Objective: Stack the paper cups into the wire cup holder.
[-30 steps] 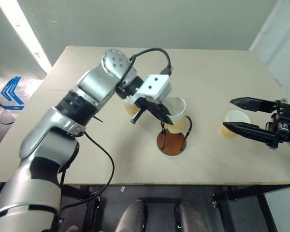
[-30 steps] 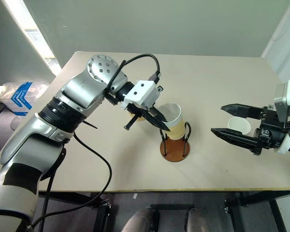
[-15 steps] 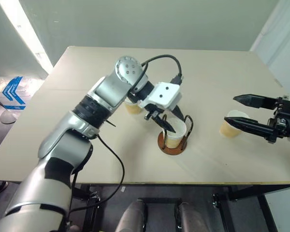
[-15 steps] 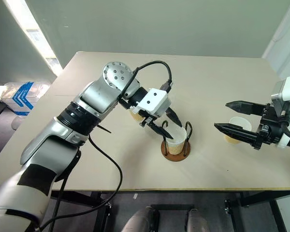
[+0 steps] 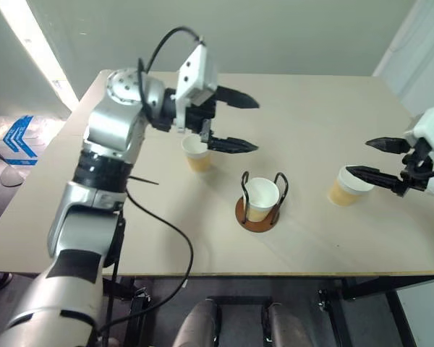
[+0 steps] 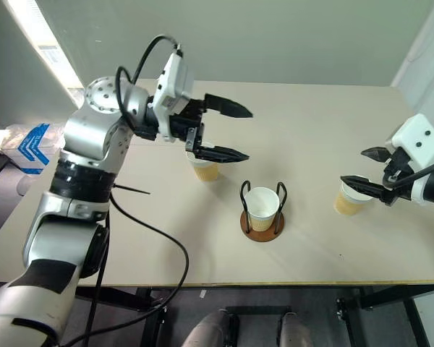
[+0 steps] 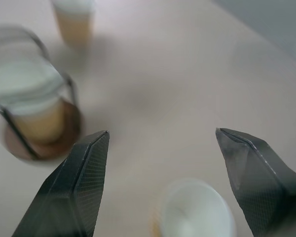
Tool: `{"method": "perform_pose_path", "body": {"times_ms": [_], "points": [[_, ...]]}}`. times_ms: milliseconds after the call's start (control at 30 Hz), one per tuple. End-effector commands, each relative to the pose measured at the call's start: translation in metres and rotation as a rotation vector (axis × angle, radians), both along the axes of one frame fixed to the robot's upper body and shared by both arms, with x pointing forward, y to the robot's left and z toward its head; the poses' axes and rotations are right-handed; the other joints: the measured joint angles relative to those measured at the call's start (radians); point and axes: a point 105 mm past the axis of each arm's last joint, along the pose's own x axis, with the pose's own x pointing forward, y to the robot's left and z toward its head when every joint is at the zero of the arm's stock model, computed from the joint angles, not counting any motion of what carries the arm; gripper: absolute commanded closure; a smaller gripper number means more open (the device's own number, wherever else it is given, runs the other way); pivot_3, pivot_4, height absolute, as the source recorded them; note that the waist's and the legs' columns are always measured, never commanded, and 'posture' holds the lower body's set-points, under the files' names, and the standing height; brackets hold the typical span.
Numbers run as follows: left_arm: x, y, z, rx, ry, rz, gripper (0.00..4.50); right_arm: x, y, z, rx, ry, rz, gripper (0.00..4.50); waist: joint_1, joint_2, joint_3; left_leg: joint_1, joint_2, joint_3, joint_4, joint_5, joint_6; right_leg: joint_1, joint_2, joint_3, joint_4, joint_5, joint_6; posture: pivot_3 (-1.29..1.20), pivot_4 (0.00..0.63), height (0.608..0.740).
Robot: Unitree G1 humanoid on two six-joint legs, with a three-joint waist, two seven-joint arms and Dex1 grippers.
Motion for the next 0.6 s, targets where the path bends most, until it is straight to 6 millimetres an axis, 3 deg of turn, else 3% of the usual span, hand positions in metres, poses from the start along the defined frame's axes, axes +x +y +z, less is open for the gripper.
{"method": "perform_pose_path", "body": {"times_ms": [33, 200, 600], "points": [[-0.011, 0.018, 0.000, -0.038, 0.015, 0.068, 0.02, 0.003, -0.011, -0.014, -0.158, 0.046, 0.032, 0.85, -0.001, -0.001, 0.000, 0.000, 0.000, 0.000, 0.000, 0.000, 0.000, 0.000, 0.000, 0.000, 0.000, 0.000, 0.000, 0.00, 0.150, 0.740], [-0.031, 0.034, -0.017, 0.013, 0.073, 0.085, 0.02, 0.013, -0.014, -0.025, -0.174, 0.114, 0.086, 0.85, 0.002, -0.001, 0.000, -0.001, 0.000, 0.000, 0.001, 0.000, 0.000, -0.001, 0.000, 0.000, 0.000, 0.000, 0.000, 0.00, 0.150, 0.740], [-0.037, 0.041, -0.026, 0.034, 0.084, 0.141, 0.02, 0.036, -0.023, -0.063, -0.256, 0.258, 0.132, 0.85, -0.004, -0.001, 0.001, 0.007, 0.000, 0.000, 0.000, 0.001, 0.002, 0.004, 0.000, 0.000, 0.000, 0.001, -0.015, 0.00, 0.150, 0.740]]}}
